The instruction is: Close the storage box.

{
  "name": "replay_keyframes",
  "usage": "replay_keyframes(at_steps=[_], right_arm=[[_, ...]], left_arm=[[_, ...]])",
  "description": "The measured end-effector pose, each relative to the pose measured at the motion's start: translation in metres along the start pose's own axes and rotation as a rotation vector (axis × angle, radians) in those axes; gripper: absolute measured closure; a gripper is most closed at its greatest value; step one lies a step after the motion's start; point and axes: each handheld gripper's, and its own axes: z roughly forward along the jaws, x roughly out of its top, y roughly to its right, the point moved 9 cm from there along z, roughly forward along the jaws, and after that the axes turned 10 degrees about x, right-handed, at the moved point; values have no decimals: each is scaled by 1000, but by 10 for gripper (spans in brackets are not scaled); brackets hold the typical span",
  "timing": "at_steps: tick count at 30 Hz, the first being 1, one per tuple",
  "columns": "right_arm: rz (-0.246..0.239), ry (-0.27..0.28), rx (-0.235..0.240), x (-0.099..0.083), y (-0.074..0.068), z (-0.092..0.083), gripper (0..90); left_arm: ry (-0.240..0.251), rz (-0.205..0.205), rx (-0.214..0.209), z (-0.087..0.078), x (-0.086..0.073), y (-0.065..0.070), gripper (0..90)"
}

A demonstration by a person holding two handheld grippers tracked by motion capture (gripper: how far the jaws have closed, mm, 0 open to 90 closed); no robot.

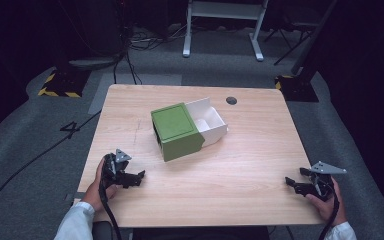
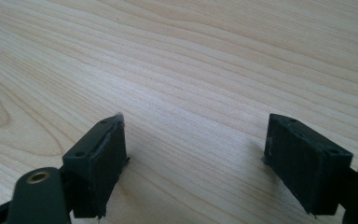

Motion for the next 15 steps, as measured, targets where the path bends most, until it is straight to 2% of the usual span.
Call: replay_keyframes(at_steps=[1,3,7,10,15], right_arm=[[-1,0,1,0,0,0,209],[0,-1,0,0,0,0,209],[2,-2,-2,0,0,0,206],[-4,-1,-1,1,0,0,206],[-41,-28,-20,4,-2,-1,195]], left_arm=[[2,27,-20,-1,0,2,1],[5,56,-41,-1,0,3,1],[12,93,-78,1,2,5,1],[13,111,-93,2,4,6,1],[13,113,-97,1,2,10,2]])
